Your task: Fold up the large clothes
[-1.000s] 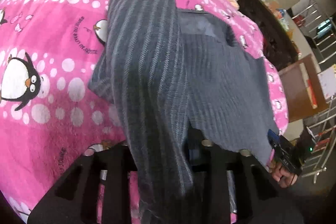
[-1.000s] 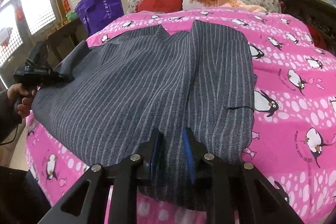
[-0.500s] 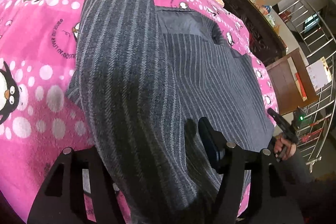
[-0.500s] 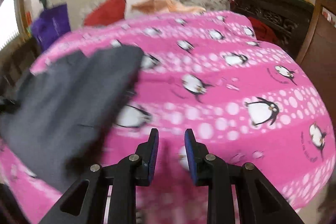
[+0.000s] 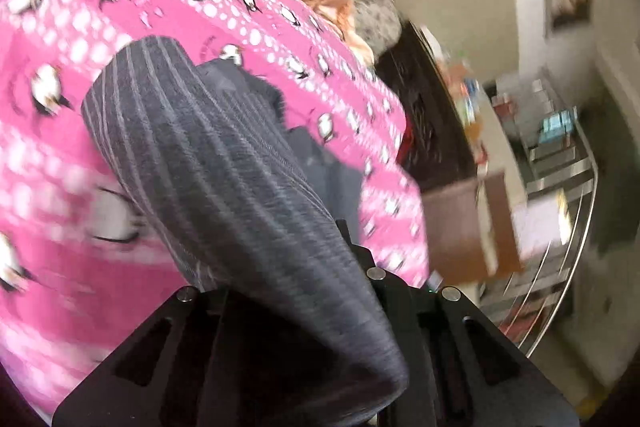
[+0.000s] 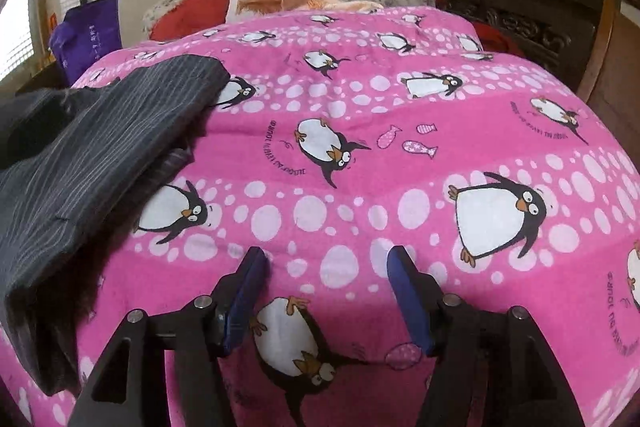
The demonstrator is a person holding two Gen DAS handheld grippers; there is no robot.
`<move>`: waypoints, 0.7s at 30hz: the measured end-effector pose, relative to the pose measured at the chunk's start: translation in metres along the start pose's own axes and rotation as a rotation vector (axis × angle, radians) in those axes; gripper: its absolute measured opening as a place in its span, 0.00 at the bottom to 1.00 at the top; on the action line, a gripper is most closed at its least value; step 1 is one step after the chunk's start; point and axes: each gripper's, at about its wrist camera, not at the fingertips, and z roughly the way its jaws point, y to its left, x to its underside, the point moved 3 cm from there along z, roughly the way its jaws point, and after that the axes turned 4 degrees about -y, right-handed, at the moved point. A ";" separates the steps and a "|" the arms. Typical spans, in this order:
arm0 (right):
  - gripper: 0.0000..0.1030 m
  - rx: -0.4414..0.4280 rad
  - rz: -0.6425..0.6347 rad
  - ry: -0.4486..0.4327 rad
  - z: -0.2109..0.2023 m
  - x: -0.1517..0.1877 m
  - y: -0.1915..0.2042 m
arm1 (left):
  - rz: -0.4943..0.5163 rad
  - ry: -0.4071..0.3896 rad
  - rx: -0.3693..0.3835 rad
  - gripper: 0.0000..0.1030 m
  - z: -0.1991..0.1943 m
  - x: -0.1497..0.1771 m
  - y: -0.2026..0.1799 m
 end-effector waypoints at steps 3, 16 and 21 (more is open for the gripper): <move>0.59 0.005 -0.009 -0.005 -0.003 0.001 0.005 | -0.044 -0.017 -0.066 0.12 0.035 -0.002 -0.030; 0.59 -0.008 -0.010 -0.026 0.002 0.001 0.005 | 0.003 -0.026 -0.340 0.12 0.170 0.057 -0.085; 0.60 -0.020 -0.006 -0.033 0.001 0.003 0.004 | 0.082 -0.033 -0.335 0.47 0.198 0.080 -0.086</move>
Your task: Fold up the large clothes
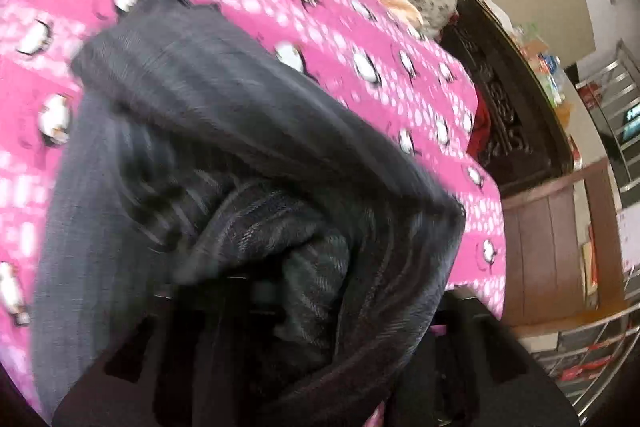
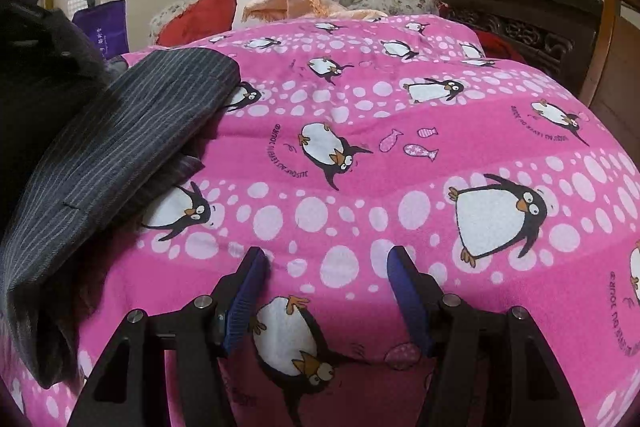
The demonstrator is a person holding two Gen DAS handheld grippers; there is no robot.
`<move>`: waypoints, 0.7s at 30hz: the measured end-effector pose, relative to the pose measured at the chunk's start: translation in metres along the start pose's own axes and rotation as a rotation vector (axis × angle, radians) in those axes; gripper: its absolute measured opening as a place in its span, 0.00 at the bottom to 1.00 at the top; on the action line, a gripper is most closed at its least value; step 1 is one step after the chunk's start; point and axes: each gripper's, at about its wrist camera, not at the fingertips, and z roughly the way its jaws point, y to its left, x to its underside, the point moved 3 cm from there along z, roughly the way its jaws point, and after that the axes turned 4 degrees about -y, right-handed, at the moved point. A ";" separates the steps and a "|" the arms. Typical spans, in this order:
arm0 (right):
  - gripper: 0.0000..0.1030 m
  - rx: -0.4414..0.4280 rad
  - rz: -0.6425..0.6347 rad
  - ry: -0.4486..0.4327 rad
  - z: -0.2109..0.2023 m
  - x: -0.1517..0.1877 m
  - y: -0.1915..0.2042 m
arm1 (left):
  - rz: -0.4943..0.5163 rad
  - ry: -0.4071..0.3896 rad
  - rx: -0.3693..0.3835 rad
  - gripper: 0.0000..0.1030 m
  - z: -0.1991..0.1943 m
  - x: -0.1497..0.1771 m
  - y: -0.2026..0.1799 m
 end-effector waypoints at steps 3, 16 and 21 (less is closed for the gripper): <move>0.60 -0.001 0.001 0.003 0.000 0.000 0.000 | -0.026 0.058 0.012 0.65 0.024 0.016 0.009; 0.59 -0.006 0.017 0.058 -0.031 -0.004 -0.002 | -0.133 0.039 0.380 0.77 -0.091 -0.005 0.044; 0.59 -0.028 0.063 -0.038 -0.098 -0.025 0.009 | 0.050 -0.021 0.274 0.77 -0.129 0.008 0.099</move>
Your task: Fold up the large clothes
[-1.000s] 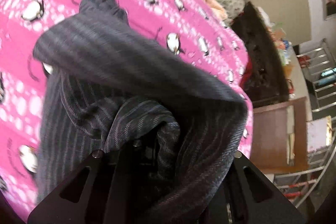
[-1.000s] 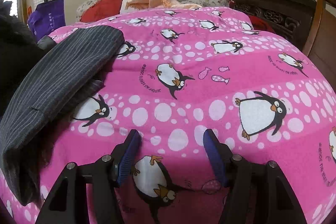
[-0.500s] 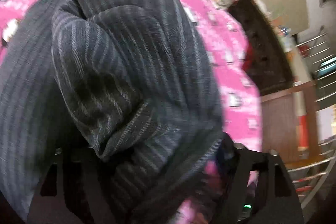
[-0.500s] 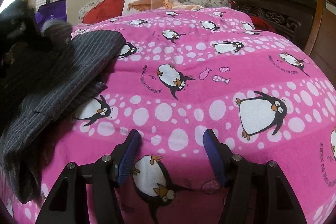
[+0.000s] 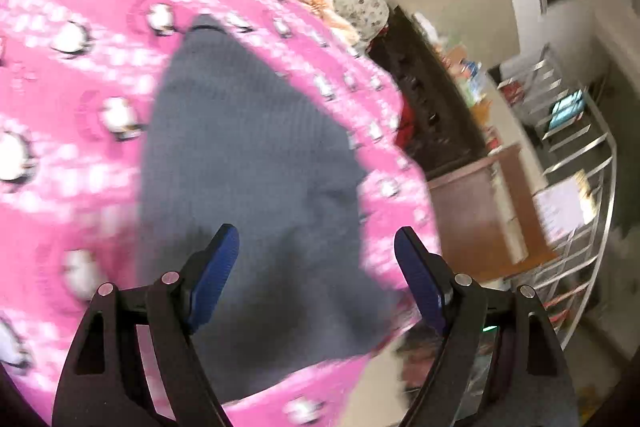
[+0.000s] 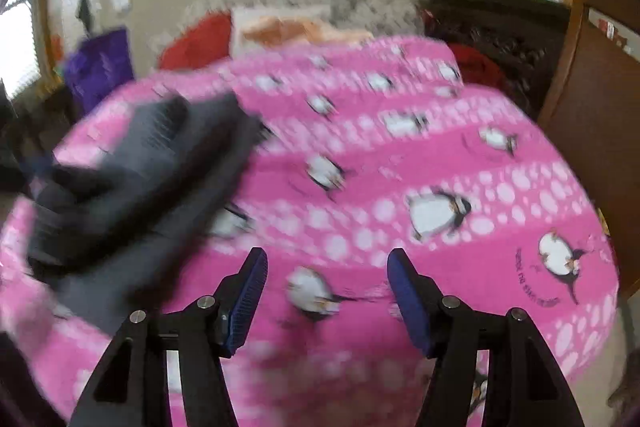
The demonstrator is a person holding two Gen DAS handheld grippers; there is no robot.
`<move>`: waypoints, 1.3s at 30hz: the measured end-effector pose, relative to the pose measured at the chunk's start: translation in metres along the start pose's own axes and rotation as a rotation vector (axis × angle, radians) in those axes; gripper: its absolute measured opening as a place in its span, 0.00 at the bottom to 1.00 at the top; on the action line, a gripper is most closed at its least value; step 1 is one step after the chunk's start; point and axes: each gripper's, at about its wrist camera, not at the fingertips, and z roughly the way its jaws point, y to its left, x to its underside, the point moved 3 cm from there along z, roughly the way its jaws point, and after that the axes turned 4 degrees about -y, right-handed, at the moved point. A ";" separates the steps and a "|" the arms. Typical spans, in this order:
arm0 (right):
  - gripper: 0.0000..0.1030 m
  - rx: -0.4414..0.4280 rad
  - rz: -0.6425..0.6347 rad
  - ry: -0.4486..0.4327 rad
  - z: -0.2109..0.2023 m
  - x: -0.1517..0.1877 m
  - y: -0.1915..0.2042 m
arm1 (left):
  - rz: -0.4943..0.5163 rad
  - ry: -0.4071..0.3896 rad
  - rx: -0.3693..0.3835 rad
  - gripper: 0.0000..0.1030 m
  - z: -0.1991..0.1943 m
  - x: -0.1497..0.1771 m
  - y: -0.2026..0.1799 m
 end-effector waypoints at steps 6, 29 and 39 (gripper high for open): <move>0.59 -0.294 -0.110 -0.129 -0.044 -0.056 0.103 | 0.088 0.089 0.047 0.70 0.006 0.053 0.014; 0.22 -0.259 -0.083 0.207 0.046 0.034 0.130 | 0.338 0.098 -0.042 0.66 0.023 0.081 0.001; 0.41 -0.161 0.099 -0.033 0.039 -0.114 0.163 | 0.395 0.087 -0.078 0.65 0.034 0.088 -0.006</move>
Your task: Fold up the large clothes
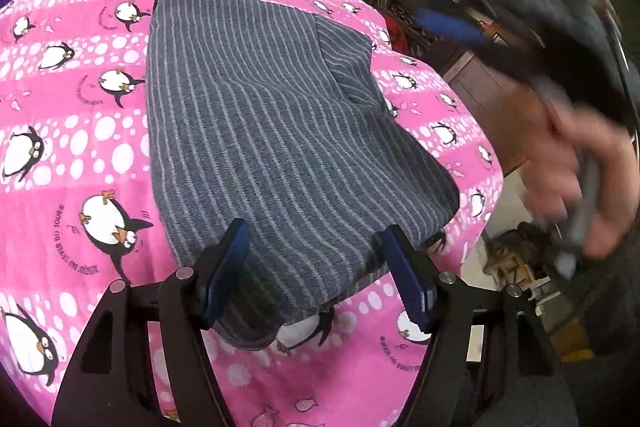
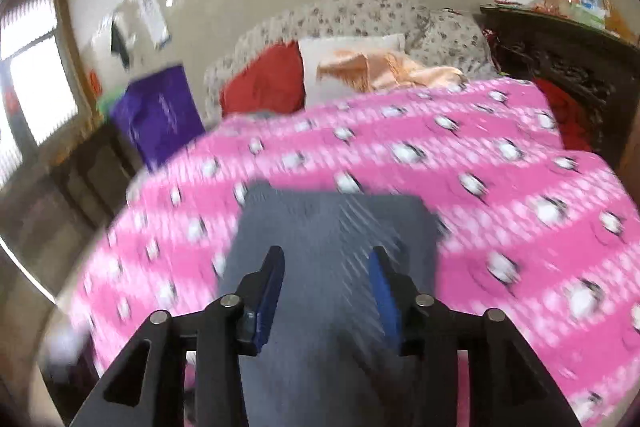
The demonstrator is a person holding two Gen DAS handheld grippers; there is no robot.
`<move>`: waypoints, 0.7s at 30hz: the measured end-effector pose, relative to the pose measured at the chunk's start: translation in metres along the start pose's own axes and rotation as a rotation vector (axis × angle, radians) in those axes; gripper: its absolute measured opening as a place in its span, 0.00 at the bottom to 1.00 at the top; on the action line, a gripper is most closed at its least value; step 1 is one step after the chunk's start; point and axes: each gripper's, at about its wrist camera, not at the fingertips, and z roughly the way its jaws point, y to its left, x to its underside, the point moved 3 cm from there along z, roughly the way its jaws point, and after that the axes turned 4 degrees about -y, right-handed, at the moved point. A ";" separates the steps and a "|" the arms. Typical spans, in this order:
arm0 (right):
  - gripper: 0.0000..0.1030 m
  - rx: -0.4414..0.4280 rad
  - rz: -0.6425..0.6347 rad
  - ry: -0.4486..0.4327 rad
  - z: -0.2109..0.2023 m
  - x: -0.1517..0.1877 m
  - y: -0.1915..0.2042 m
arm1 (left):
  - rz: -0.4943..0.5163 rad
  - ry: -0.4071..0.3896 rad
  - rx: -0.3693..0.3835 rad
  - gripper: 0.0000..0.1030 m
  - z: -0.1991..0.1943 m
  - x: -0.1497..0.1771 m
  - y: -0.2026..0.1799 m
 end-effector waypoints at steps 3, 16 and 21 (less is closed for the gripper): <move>0.40 -0.024 -0.006 0.031 0.049 -0.009 0.008 | -0.021 0.002 0.020 0.65 0.000 -0.002 0.003; 0.40 -0.056 -0.025 0.197 0.125 0.062 -0.071 | -0.092 -0.117 -0.034 0.61 -0.012 -0.078 0.022; 0.40 -0.074 -0.044 0.129 0.082 0.050 -0.077 | 0.009 -0.015 -0.199 0.61 0.052 -0.118 0.043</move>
